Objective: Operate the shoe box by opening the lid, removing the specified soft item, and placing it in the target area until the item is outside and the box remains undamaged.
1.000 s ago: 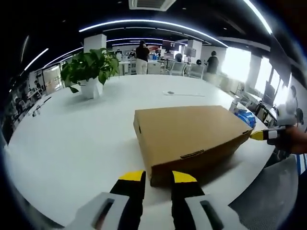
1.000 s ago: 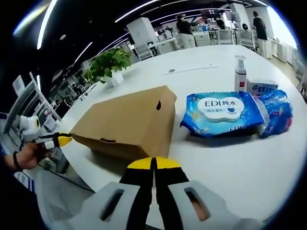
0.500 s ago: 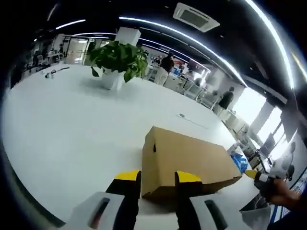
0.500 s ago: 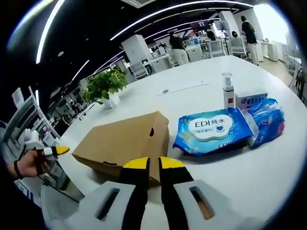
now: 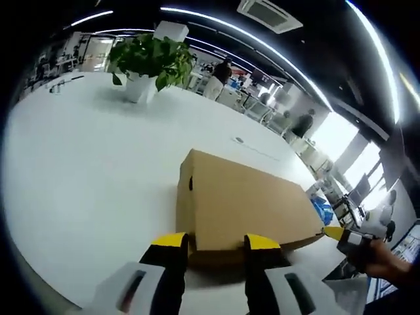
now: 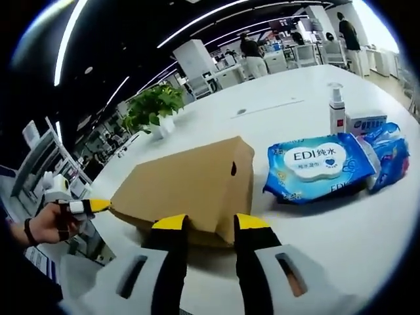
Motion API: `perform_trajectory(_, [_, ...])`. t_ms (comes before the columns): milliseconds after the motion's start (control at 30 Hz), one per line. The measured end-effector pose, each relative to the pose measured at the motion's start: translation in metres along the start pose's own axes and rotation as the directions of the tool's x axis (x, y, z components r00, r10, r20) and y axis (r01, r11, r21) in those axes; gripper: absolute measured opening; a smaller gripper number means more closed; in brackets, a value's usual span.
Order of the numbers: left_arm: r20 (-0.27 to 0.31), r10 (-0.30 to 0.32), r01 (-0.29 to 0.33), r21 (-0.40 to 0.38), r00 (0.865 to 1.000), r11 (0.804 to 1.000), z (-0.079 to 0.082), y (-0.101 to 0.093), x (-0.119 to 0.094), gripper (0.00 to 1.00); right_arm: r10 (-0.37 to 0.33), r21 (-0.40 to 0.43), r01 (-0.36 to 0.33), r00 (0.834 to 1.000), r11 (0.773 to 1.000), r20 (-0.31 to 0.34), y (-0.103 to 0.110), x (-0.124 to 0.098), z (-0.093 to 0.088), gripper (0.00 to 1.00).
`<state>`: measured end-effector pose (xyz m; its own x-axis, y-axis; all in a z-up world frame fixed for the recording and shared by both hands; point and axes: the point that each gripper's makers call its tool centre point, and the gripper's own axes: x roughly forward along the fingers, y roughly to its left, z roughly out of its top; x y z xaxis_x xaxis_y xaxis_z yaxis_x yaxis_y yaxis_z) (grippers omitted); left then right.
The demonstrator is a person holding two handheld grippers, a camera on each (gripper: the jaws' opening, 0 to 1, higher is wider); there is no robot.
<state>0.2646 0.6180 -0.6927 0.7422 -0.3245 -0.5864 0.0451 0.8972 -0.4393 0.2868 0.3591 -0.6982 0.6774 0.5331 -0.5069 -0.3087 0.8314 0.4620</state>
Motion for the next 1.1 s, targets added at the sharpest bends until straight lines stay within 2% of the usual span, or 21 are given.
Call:
perform_trajectory(167, [-0.034, 0.006, -0.007, -0.020, 0.999, 1.000, -0.006, 0.006, 0.007, 0.34, -0.009, -0.007, 0.009, 1.000, 1.000, -0.020, -0.002, 0.005, -0.004, 0.24])
perform_trajectory(367, [-0.017, 0.006, -0.007, -0.031, 1.000, 1.000, 0.004, 0.007, 0.016, 0.34, 0.000, 0.003, 0.001, 1.000, 1.000, -0.007, -0.004, 0.012, 0.001, 0.25])
perform_trajectory(467, [-0.019, 0.007, -0.007, -0.031, 1.000, 1.000, 0.010, 0.007, 0.023, 0.34, -0.018, 0.020, 0.018, 1.000, 1.000, -0.001, -0.007, 0.021, 0.010, 0.25])
perform_trajectory(700, [-0.019, -0.010, 0.009, -0.026, 1.000, 1.000, 0.027, 0.004, 0.045, 0.35, -0.046, 0.003, 0.046, 0.999, 0.999, -0.004, -0.020, 0.041, 0.032, 0.26])
perform_trajectory(1100, [-0.006, -0.011, 0.011, -0.003, 1.000, 1.000, 0.051, -0.009, 0.079, 0.35, -0.072, 0.017, 0.071, 0.997, 0.997, 0.001, -0.044, 0.051, 0.054, 0.26])
